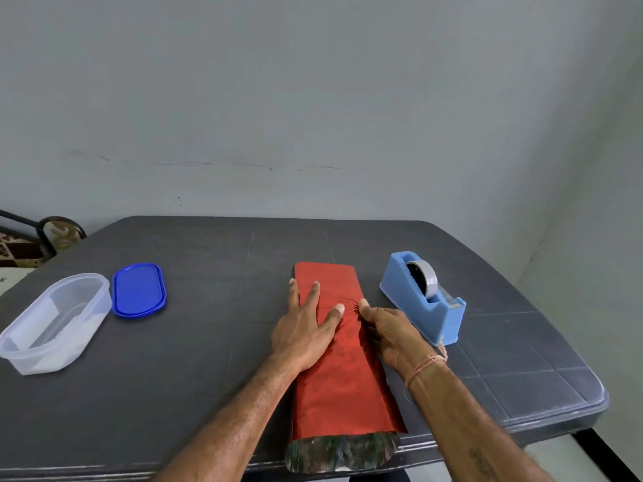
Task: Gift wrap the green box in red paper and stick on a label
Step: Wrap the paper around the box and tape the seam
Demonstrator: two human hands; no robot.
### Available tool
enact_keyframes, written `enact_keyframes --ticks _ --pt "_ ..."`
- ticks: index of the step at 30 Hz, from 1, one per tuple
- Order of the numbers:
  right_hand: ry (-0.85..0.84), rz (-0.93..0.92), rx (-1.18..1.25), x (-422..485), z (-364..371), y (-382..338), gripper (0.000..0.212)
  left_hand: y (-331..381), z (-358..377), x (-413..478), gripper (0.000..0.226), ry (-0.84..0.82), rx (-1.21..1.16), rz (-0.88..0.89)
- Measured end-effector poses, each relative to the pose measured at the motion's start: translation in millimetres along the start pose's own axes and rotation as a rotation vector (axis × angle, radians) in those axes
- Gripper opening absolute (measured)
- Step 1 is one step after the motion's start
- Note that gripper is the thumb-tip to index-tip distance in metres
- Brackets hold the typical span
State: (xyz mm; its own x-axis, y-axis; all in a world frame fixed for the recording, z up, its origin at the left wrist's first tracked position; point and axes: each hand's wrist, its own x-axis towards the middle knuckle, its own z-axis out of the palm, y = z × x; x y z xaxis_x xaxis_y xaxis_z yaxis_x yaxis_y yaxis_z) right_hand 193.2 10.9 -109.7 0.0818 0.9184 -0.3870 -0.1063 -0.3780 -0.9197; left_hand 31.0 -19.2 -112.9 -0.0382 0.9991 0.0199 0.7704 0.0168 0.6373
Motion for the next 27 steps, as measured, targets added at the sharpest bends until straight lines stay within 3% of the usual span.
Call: enact_keyframes --ticks 10,19,23,27 --pt "0.032 -0.022 -0.072 -2.5 7.9 -5.0 0.038 -7.2 -4.6 -1.3 0.078 0.011 -0.111 -0.007" --pt "-0.051 -0.229 -0.244 -9.3 53.5 -32.7 0.04 -40.7 -9.5 -8.8 0.076 0.148 -0.497 -0.061" --pt "-0.045 -0.37 -0.46 -12.7 78.9 -41.0 0.047 -52.6 -10.2 -12.9 0.089 0.148 -0.618 -0.079" --pt "0.015 -0.449 -0.648 -21.3 91.1 -47.1 0.042 -64.5 -13.2 -9.8 0.069 0.129 -0.651 -0.099"
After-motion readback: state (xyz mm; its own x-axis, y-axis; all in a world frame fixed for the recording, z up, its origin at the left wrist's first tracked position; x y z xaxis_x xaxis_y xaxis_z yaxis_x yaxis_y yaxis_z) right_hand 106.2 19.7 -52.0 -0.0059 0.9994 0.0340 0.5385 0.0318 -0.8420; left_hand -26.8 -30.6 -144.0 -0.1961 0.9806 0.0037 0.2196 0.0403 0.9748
